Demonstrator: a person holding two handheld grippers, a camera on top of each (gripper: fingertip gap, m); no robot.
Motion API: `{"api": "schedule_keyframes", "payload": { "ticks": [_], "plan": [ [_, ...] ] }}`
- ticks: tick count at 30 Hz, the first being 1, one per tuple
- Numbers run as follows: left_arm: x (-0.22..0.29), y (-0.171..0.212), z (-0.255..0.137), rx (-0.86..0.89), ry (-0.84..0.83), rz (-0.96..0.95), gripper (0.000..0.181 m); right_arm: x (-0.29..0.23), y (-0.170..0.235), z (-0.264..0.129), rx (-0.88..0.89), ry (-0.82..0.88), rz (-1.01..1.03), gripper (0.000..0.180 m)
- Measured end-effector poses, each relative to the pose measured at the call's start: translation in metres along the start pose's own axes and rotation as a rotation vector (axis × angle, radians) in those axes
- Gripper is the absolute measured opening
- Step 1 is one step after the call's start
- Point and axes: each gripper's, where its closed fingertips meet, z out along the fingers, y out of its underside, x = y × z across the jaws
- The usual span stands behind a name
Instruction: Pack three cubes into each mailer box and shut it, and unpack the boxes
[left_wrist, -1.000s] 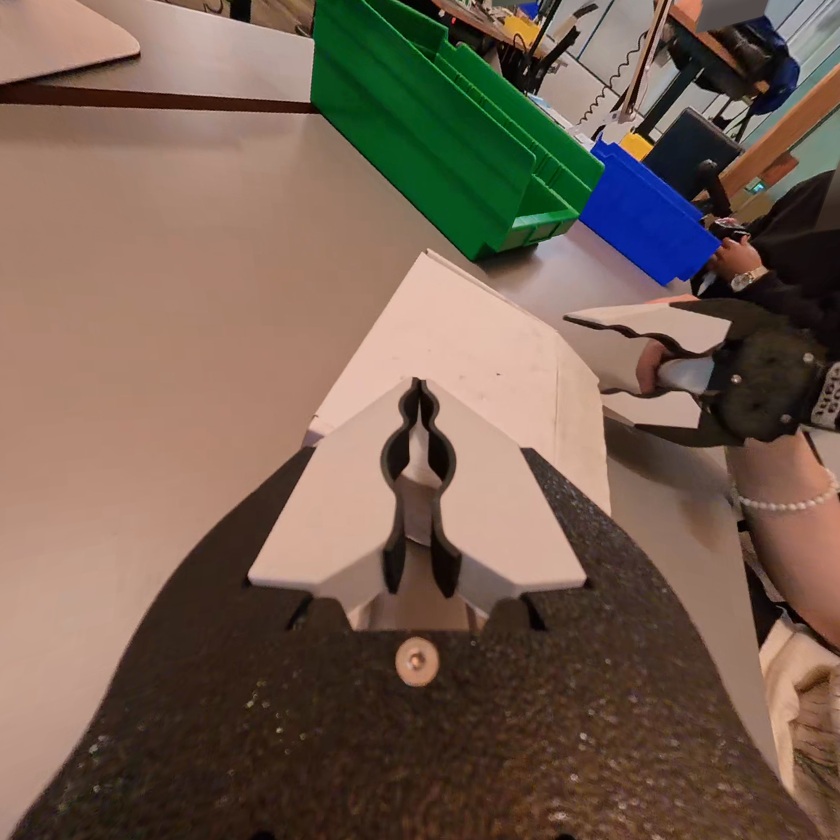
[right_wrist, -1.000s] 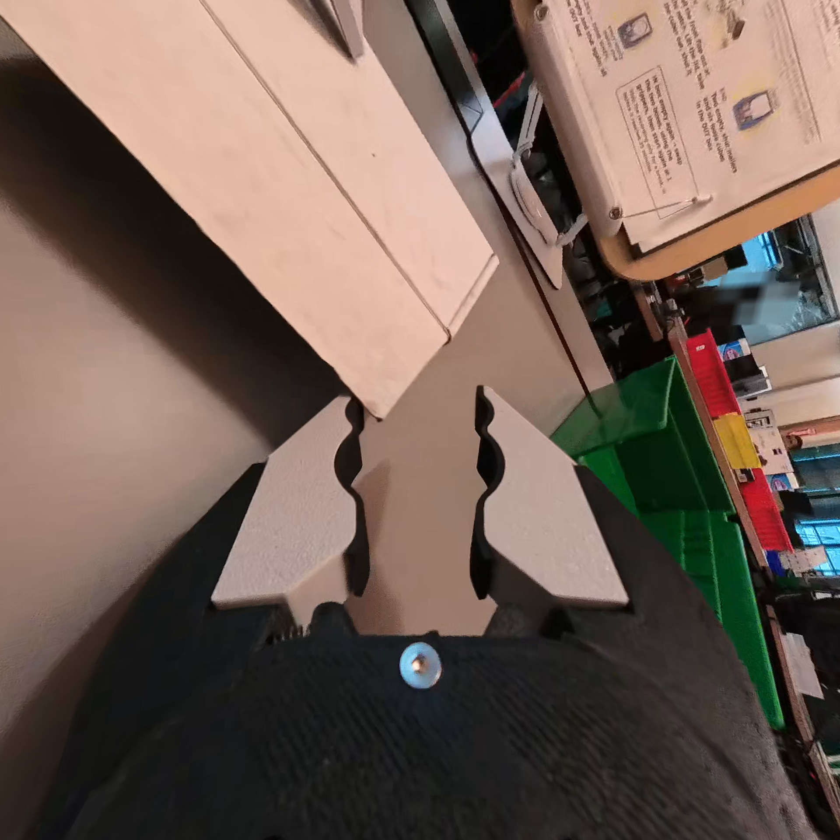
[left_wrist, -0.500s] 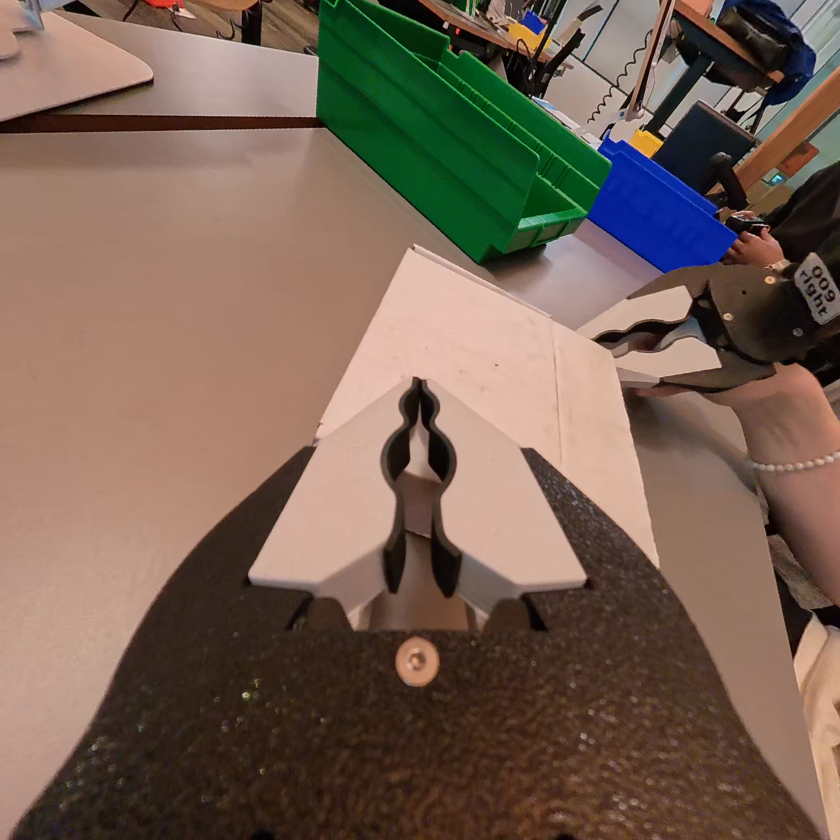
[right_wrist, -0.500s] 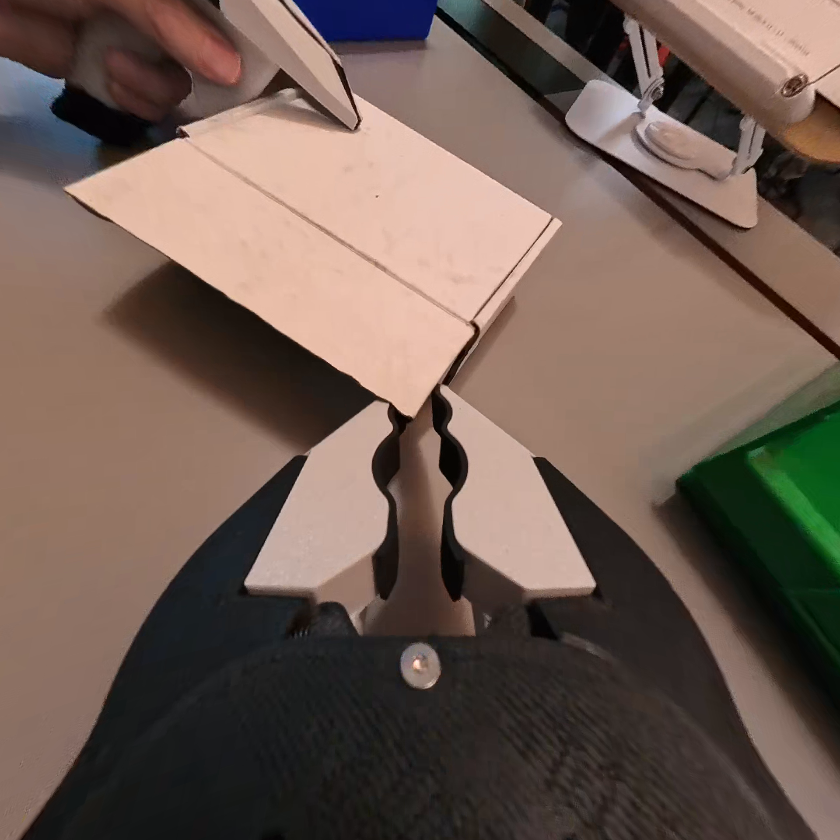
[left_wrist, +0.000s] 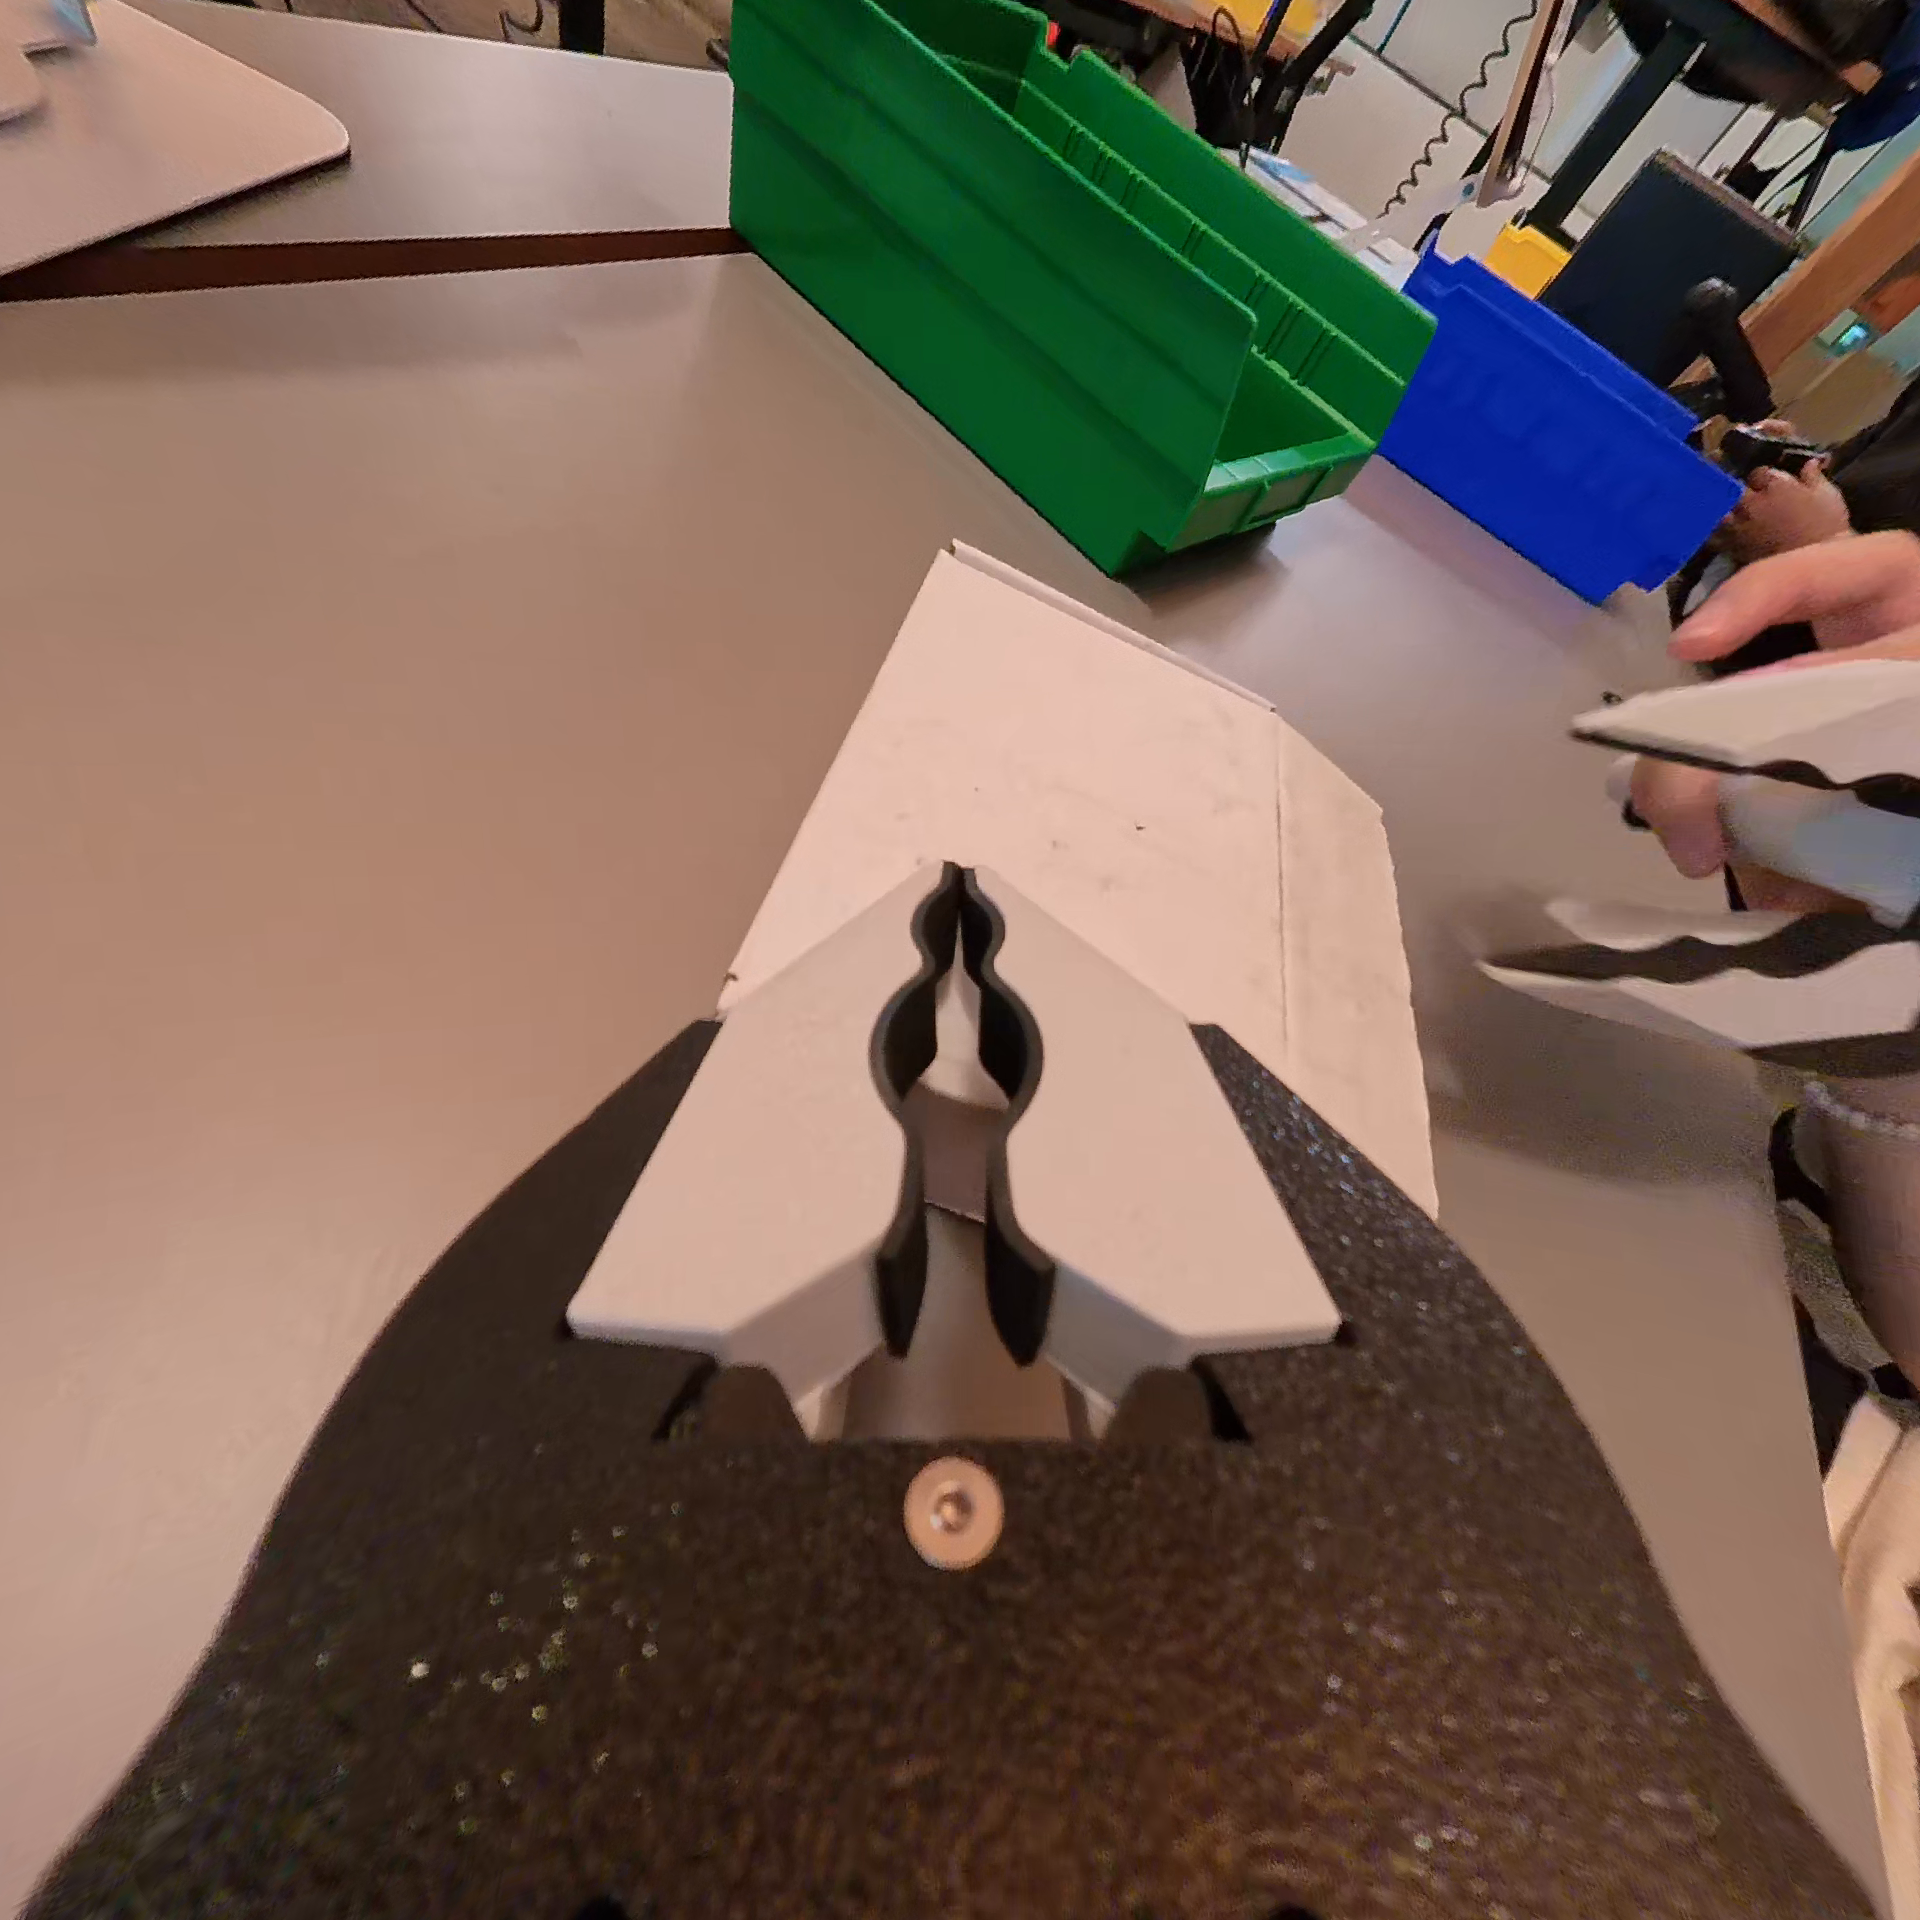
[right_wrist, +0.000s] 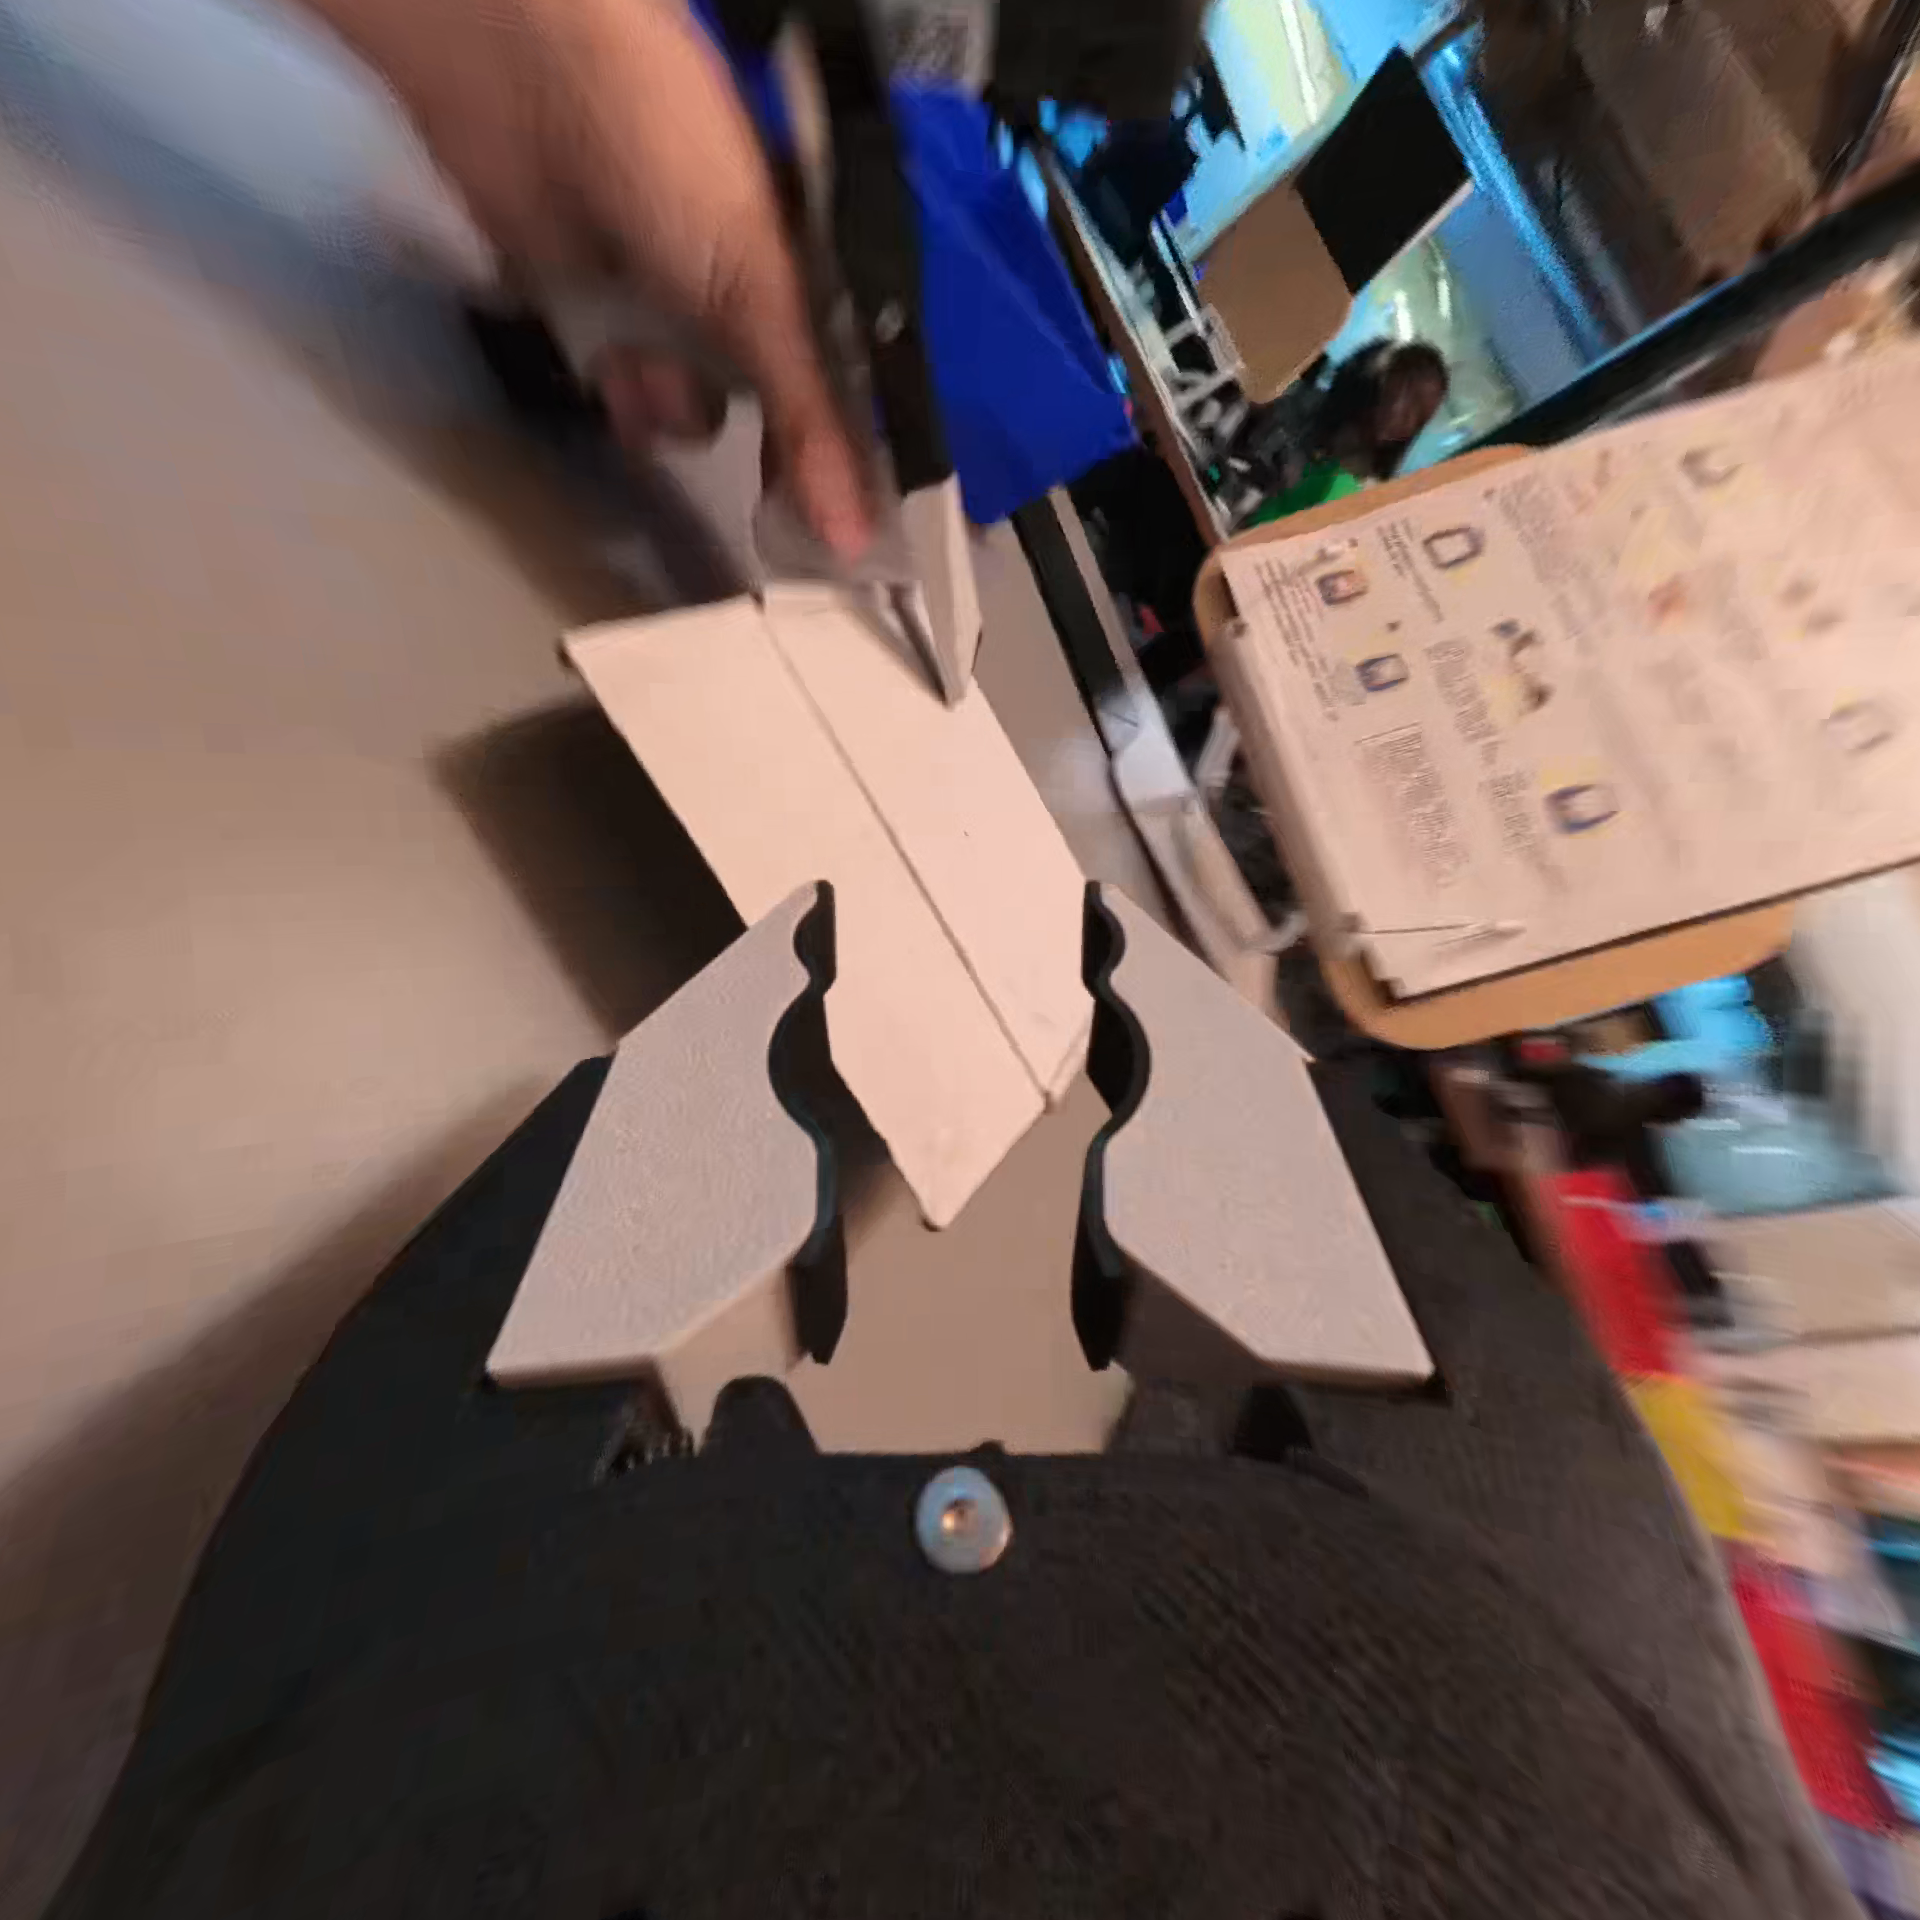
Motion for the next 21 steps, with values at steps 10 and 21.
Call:
{"api": "schedule_keyframes", "payload": {
  "ticks": [10,21],
  "plan": [
    [-0.001,-0.001,0.002,-0.054,-0.053,0.061,0.0,0.091,0.029,0.082,-0.127,-0.014,0.091,0.0],
    [0.051,0.007,-0.054,0.176,-0.065,0.078,0.034,0.041,0.063,0.12,-0.333,-0.143,-0.071,0.0]
  ]
}}
